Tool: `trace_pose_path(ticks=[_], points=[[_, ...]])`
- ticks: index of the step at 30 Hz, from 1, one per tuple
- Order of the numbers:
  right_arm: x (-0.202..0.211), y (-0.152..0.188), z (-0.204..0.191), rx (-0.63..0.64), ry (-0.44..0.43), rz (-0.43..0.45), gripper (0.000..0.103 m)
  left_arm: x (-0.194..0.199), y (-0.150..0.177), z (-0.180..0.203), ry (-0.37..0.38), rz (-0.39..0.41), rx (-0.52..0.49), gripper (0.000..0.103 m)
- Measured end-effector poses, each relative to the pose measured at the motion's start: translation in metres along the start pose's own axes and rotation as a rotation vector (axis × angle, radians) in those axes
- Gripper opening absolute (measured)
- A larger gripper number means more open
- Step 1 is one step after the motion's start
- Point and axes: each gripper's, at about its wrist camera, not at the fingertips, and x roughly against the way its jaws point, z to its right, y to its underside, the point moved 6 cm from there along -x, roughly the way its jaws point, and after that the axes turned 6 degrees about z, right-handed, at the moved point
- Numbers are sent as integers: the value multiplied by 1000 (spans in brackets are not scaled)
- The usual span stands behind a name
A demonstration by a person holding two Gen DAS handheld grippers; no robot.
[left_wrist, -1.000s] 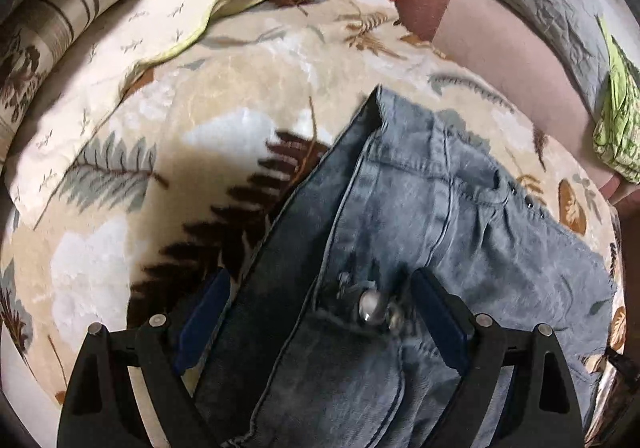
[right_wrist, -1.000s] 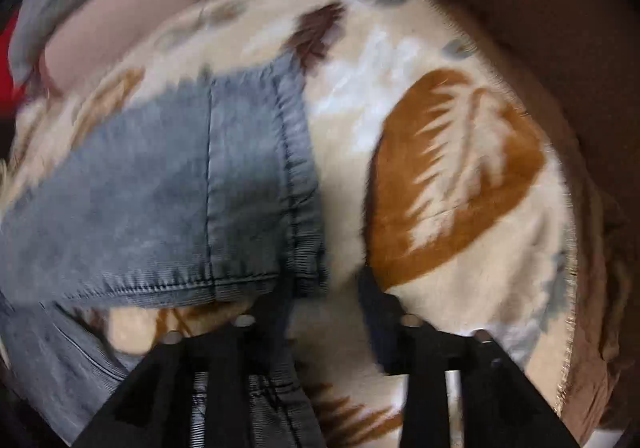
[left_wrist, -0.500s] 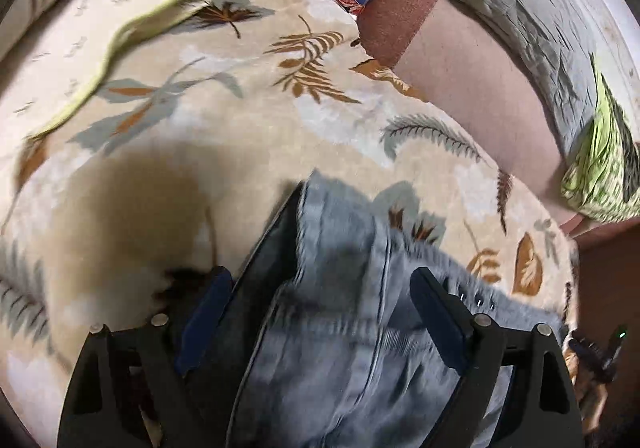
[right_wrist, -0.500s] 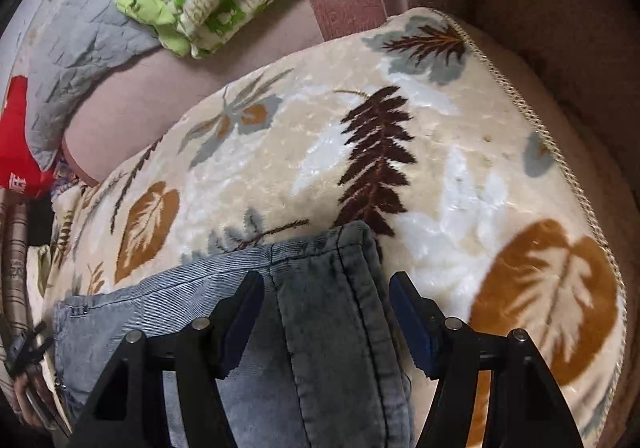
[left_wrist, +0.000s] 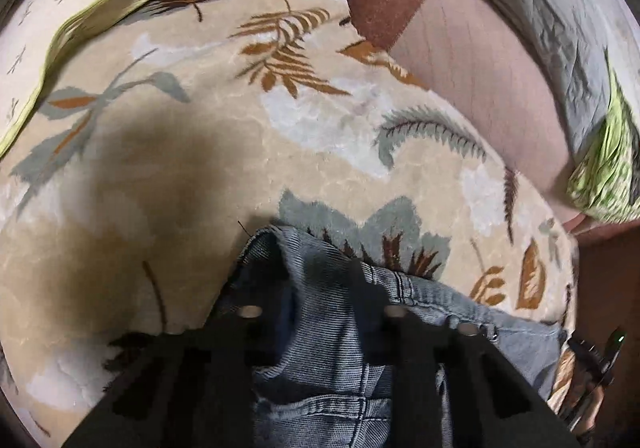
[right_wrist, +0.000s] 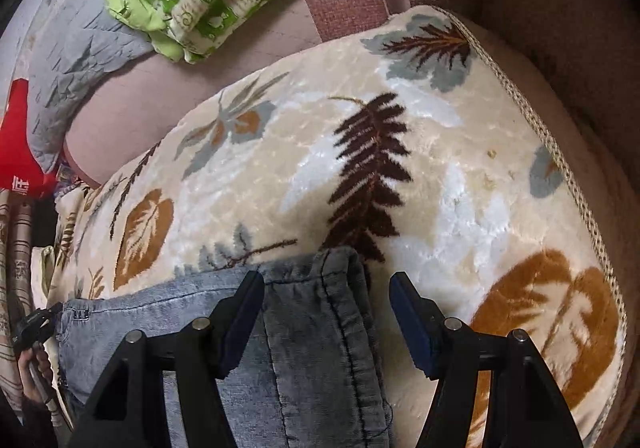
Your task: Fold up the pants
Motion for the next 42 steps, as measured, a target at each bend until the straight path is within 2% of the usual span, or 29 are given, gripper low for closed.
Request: trace_pose_path(ticks=[3, 5, 7, 8, 10, 11, 16, 22, 26, 31, 37, 40, 42], points=[[-8, -4, -1, 10, 20, -11, 68, -2, -1, 0, -9, 6, -1, 23], [-13, -5, -5, 13, 10, -17, 63, -5, -1, -3, -12, 2, 19, 27], [-20, -3, -11, 33, 8, -35, 43, -7, -3, -4, -1, 2, 32, 29], [-24, -2, -13, 44, 18, -44, 37, -7, -4, -4, -1, 6, 30, 29], [-28, -2, -12, 60, 66, -45, 22, -7, -5, -2, -24, 15, 3, 17], [-29, -3, -11, 57, 74, -43, 19, -9, -5, -2, -46, 7, -12, 2], [-28, -2, -13, 91, 101, -43, 17, -11, -6, -3, -56, 0, -19, 2], [-15, -7, -15, 85, 97, -6, 17, 9, -14, 0, -3, 43, 5, 2], [1, -11, -20, 69, 80, 32, 17, 36, -15, 5, 52, 85, 16, 2], [49, -13, -28, 53, 24, 112, 16, 90, -8, 12, 132, 144, -1, 2], [144, 2, -40, 51, -60, 238, 16, 189, 36, 7, 222, 225, -49, 2], [196, 34, -33, 43, -110, 299, 16, 240, 86, -15, 278, 253, -47, 2], [223, 71, -23, 30, -140, 321, 16, 259, 123, -37, 304, 241, -38, 2]])
